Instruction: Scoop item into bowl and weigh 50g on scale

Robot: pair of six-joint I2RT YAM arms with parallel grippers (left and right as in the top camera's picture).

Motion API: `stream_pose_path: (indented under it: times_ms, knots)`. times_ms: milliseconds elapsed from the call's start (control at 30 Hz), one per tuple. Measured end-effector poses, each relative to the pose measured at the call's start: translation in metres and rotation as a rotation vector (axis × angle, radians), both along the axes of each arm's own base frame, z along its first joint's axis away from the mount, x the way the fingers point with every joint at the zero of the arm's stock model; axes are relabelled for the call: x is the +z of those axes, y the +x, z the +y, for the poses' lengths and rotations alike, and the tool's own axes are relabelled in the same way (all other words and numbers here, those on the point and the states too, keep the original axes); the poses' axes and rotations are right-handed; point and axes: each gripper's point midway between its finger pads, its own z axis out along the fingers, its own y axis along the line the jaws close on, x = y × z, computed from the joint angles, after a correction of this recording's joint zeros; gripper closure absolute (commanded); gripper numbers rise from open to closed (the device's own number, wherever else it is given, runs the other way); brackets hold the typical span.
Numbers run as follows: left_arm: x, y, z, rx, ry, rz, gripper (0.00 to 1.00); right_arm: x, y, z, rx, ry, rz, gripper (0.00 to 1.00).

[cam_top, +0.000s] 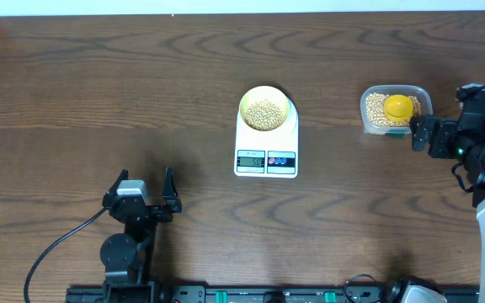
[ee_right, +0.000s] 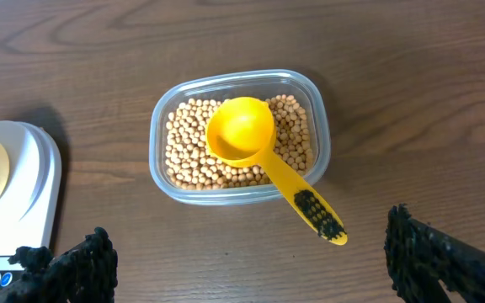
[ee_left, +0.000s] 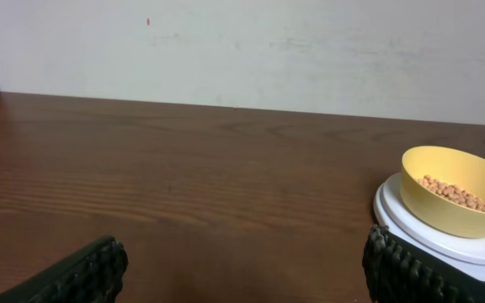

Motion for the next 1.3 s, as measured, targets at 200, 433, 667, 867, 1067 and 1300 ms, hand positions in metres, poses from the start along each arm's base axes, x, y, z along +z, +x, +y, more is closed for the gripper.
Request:
stream_pose_path:
  times_ms: [200, 433, 667, 867, 1067, 1300]
  knots:
    - [0.0, 0.0, 0.0, 0.0, 0.0, 0.0, 0.08, 0.0, 0.0, 0.0, 0.0, 0.0, 0.0, 0.01]
    - [0.0, 0.0, 0.0, 0.0, 0.0, 0.0, 0.09, 0.0, 0.0, 0.0, 0.0, 0.0, 0.0, 0.01]
    - [0.0, 0.0, 0.0, 0.0, 0.0, 0.0, 0.09, 0.0, 0.0, 0.0, 0.0, 0.0, 0.0, 0.01]
    - [0.0, 0.0, 0.0, 0.0, 0.001, 0.0, 0.08, 0.0, 0.0, 0.0, 0.0, 0.0, 0.0, 0.01]
    - [0.0, 0.0, 0.0, 0.0, 0.001, 0.0, 0.08, -0.003, -0.003, 0.001, 0.0, 0.006, 0.018, 0.01]
    - [0.0, 0.0, 0.0, 0.001, 0.001, 0.0, 0.08, 0.008, -0.001, 0.004, 0.007, -0.043, -0.079, 0.01]
